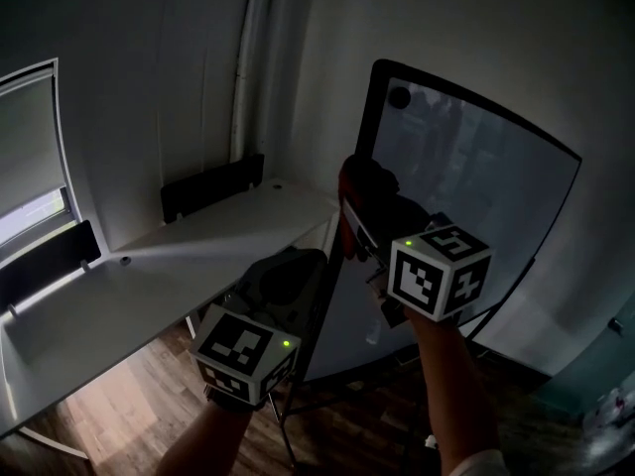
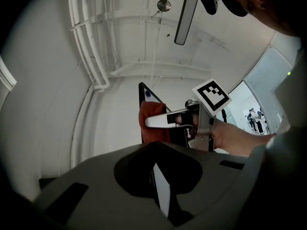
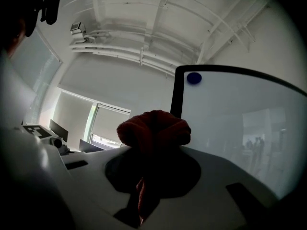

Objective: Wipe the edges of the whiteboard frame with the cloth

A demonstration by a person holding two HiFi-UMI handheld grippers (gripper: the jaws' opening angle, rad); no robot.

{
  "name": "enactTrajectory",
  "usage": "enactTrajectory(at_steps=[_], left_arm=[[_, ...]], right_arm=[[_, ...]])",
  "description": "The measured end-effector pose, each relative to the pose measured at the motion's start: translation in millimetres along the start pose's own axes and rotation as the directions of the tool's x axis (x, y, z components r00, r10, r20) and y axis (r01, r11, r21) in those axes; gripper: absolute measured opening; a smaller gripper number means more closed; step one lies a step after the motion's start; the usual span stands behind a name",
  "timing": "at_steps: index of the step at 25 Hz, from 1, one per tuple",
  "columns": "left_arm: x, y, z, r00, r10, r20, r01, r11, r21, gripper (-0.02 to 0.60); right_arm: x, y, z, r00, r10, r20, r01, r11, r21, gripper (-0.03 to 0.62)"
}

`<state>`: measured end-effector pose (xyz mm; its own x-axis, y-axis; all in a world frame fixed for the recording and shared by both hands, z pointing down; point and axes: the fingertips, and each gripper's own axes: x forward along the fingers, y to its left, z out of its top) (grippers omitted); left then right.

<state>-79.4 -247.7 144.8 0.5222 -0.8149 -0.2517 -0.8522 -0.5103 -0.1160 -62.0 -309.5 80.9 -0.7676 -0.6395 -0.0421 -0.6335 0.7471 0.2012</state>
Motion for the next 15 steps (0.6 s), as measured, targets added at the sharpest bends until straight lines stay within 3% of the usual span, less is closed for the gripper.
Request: enactTrajectory(at_steps=[15], left_arm=[[-7.5, -7.7, -50.2, 0.999, -0.014, -0.050, 0.013, 0.999, -0.029, 0.008]], right_arm=[[3.5, 21.4, -98.0, 0.993, 0.074, -0.094, -0.059, 0.987, 0.150, 0.048]])
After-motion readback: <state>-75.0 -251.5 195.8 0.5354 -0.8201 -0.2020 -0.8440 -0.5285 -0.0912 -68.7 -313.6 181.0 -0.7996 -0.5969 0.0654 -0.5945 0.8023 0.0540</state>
